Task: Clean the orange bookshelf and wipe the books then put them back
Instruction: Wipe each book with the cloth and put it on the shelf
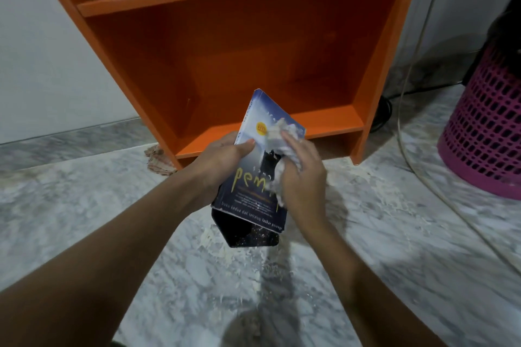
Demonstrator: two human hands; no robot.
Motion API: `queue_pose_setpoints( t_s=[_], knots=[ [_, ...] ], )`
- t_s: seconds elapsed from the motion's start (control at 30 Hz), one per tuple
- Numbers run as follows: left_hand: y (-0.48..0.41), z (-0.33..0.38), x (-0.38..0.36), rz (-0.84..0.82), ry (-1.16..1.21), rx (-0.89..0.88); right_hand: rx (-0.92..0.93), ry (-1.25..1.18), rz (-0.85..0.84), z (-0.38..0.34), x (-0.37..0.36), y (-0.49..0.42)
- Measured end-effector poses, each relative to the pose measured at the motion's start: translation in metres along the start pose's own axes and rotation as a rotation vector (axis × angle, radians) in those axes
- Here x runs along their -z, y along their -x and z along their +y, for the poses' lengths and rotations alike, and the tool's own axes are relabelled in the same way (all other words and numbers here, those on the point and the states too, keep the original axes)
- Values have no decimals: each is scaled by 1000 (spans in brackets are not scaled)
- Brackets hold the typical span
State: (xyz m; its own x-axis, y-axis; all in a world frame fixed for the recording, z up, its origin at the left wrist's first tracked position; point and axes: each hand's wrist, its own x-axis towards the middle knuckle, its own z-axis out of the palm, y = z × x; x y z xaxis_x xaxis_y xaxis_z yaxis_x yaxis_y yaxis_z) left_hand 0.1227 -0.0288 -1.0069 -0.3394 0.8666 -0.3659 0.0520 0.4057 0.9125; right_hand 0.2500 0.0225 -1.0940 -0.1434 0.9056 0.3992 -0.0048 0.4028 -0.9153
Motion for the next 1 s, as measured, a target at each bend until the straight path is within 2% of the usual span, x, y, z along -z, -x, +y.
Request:
queue_pose_setpoints(
  t_s=[0.03, 0.1, 0.2, 0.27, 0.3, 0.4, 0.47, 0.5, 0.57, 0.63, 0.7, 0.8, 0.83, 0.87, 0.97, 1.0],
  knots=[
    [0, 0, -1, 11, 10, -4, 61, 2, -42, 3, -5, 11],
    [-1, 0, 0, 40, 37, -17, 303, 30, -119, 11, -10, 36],
    [-3, -2, 5, 84, 37, -25, 662, 3, -380, 18, -12, 69],
    [-6, -4, 7, 95, 47, 0, 759, -31, -493, 18, -11, 76],
    [-8, -5, 7, 101, 54, 13, 755, -53, -476, 16, -9, 76],
    [-13, -7, 6, 122, 58, 8, 580, -164, -181, 6, -5, 62],
    [-15, -9, 7, 114, 36, 17, 305, -189, 45, -5, -3, 44],
    [-16, -9, 6, 106, 34, 32, 151, -189, 100, -9, -2, 33],
    [-18, -9, 3, 79, 49, 51, -95, -175, 104, -7, -4, 16],
    [-19, -8, -2, 48, 43, 40, -237, -153, 88, 2, -9, 15],
    [-21, -9, -6, 65, 40, 13, -162, -107, 76, 4, -11, 31],
    [-23, -11, -5, 148, 45, -33, 255, -112, -138, 19, -7, 65],
    [-24, -11, -4, 168, 48, -40, 313, -124, -157, 23, -6, 72],
    [-24, -11, -4, 185, 55, -44, 253, -163, -90, 25, -7, 74],
    [-23, -10, -3, 210, 72, -46, -326, -398, 391, 16, -4, 55],
    [-23, -9, -4, 207, 65, -48, -470, -441, 474, 18, -2, 43]
  ],
)
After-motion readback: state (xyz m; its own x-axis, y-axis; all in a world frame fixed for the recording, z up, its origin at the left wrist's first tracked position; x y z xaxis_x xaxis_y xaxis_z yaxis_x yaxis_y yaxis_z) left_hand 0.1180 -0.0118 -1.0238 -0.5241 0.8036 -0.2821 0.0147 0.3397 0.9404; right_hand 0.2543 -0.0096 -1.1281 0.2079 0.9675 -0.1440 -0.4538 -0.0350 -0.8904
